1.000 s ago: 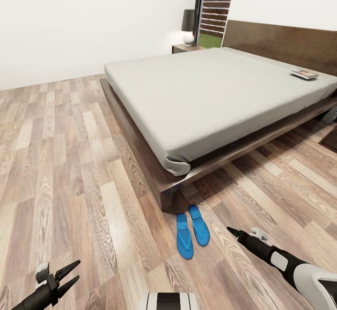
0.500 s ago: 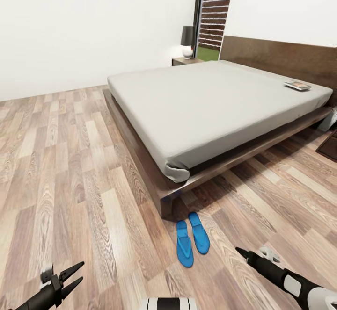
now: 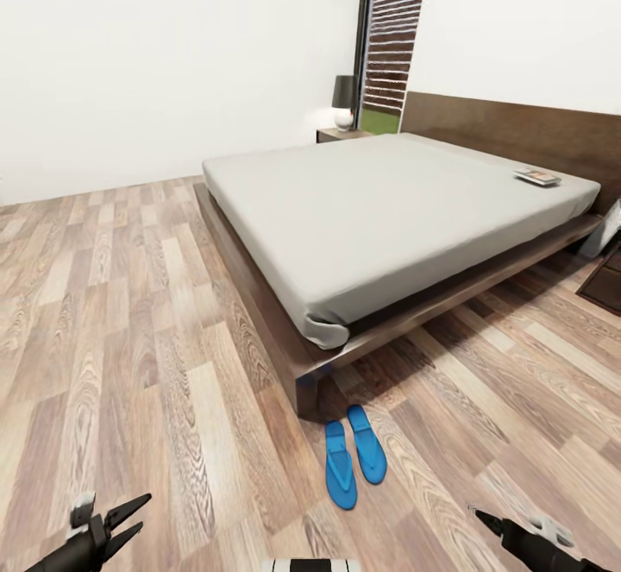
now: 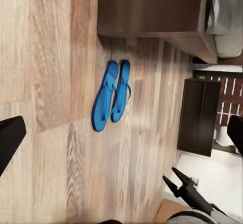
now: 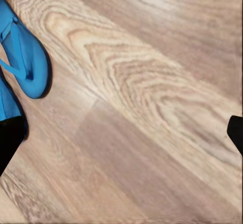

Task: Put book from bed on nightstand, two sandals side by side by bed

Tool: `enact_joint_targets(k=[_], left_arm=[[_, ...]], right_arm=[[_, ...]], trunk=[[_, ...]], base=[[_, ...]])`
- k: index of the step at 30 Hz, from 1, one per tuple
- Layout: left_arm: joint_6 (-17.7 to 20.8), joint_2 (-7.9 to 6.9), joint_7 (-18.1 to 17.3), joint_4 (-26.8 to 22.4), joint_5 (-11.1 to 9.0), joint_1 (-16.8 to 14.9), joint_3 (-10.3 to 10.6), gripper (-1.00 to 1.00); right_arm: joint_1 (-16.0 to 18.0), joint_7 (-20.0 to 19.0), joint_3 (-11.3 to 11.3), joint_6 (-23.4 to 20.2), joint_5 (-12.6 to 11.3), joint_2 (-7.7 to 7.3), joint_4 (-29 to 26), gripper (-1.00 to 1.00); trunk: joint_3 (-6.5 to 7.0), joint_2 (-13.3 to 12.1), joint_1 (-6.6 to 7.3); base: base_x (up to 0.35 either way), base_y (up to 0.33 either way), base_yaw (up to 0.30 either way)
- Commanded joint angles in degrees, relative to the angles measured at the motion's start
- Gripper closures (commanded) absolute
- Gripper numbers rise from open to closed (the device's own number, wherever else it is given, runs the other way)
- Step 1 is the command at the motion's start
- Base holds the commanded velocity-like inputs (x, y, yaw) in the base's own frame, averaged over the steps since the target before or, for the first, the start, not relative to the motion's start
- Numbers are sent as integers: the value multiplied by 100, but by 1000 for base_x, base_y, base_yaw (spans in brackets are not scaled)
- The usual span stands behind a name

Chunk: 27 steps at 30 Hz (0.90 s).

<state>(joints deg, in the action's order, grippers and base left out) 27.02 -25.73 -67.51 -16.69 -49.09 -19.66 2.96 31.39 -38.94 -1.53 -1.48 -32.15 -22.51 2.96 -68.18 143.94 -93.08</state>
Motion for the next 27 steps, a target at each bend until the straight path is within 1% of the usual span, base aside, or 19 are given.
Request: enact_joint_targets(k=[1,3,5,9,12,15,17,20,21,22,25,27], left_arm=[[-18,-25,15,23,-22,-3,85,-100],[-205,-69,59,92,71,-3,178,-100],[-416,-104,89,184,207,-3,241,-100],[-758,-142,129,369,456,-3,309,-100],[-911,-146,150,493,555,-3,335,-100],[-1052,-127,160,650,608,-3,352,-100],[-1207,-104,163,776,628,-3,356,-100],[-1572,-47,161,993,642,-3,359,-100],[-1800,-16,161,1131,647,-3,361,-100],[-1904,-3,160,1196,648,-3,361,-100],[-2140,54,160,1368,651,-3,362,-100],[-2231,94,160,1445,653,-3,363,-100]], right_arm=[[-35,-38,-14,-15,-29,-36,20,-100],[-117,-50,-17,-8,-35,-87,20,-100],[-204,-57,-19,12,-45,-122,20,-100],[-364,-65,-22,160,-89,-154,20,-100],[-460,-68,-25,339,-167,-149,20,-100],[-538,-71,-24,456,-304,-123,20,-100],[-579,-74,-25,500,-428,-84,20,-100],[-646,-76,-29,538,-678,13,20,-100],[-681,-77,-27,553,-852,76,20,-100],[-695,-78,-26,558,-934,106,20,-100],[-721,-84,-25,570,-1138,212,20,-100],[-731,-89,-24,576,-1224,287,18,-100]], trunk=[[18,0,4],[63,-2,9],[107,-5,14],[196,-10,24],[262,-14,32],[329,-18,40],[373,-21,45],[439,-25,53],[462,-26,55],[484,-28,58],[550,-32,65],[594,-34,71]], base=[[0,0,0],[0,0,0],[0,0,0],[0,0,0],[0,0,0],[0,0,0],[0,0,0],[0,0,0],[0,0,0],[0,0,0],[0,0,0],[0,0,0]])
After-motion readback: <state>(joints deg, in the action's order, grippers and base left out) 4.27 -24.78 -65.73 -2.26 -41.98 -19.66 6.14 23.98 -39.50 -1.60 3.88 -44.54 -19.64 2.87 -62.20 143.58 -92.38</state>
